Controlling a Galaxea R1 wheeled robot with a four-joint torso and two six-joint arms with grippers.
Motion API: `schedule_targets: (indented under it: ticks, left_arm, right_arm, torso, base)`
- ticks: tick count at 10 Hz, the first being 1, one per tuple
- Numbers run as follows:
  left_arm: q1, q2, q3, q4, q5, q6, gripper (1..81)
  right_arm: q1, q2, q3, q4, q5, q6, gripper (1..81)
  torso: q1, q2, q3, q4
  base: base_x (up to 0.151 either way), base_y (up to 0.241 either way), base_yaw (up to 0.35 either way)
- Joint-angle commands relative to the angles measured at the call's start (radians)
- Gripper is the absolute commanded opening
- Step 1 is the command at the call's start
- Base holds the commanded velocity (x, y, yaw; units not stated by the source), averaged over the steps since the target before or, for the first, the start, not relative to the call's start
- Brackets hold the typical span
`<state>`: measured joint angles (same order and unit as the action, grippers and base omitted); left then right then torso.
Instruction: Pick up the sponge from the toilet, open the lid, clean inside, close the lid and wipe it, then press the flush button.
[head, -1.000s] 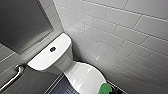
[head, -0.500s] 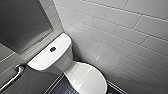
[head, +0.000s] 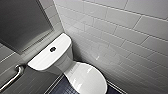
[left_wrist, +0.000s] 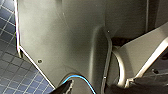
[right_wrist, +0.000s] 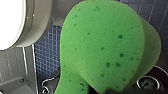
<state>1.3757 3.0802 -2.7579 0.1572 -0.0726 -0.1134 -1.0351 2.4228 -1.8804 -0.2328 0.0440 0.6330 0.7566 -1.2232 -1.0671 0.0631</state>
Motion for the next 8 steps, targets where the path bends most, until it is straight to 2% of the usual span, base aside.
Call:
schedule_targets:
  ticks: [1,3,4,5,7,8]
  left_arm:
    - [0.015,-0.007,0.001,-0.005,0.077,-0.006,81.1]
    - [0.007,-0.012,0.001,-0.007,0.077,-0.008,81.1]
    - [0.004,-0.015,0.003,-0.007,0.069,-0.008,81.1]
    - [0.0,-0.023,0.007,-0.008,0.053,-0.009,81.1]
    - [-0.02,-0.035,0.012,-0.021,0.051,-0.009,81.1]
    - [-0.033,-0.047,0.017,-0.043,0.051,-0.011,81.1]
  right_arm:
    - [-0.07,-0.009,-0.041,-0.038,-0.036,-0.004,1.0]
    - [-0.177,0.0,-0.086,-0.097,-0.011,-0.004,1.0]
    - [-0.237,0.0,-0.106,-0.117,0.026,-0.004,1.0]
    - [-0.295,0.003,-0.123,-0.149,0.045,-0.004,1.0]
    - [-0.394,0.005,-0.141,-0.189,0.138,-0.004,1.0]
    - [-0.428,0.009,-0.15,-0.212,0.169,-0.004,1.0]
  torso:
    - [0.0,0.0,0.0,0.0]
    - [0.0,0.0,0.0,0.0]
    - [0.064,-0.1,0.0,0.0]
    - [0.069,-0.108,0.0,0.0]
    - [0.103,-0.164,0.0,0.0]
    - [0.06,-0.1,0.0,0.0]
  base:
    - [0.0,0.0,0.0]
    - [0.0,0.0,0.0]
    - [0.0,0.0,0.0]
    - [0.0,0.0,0.0]
    - [0.0,0.0,0.0]
    - [0.0,0.0,0.0]
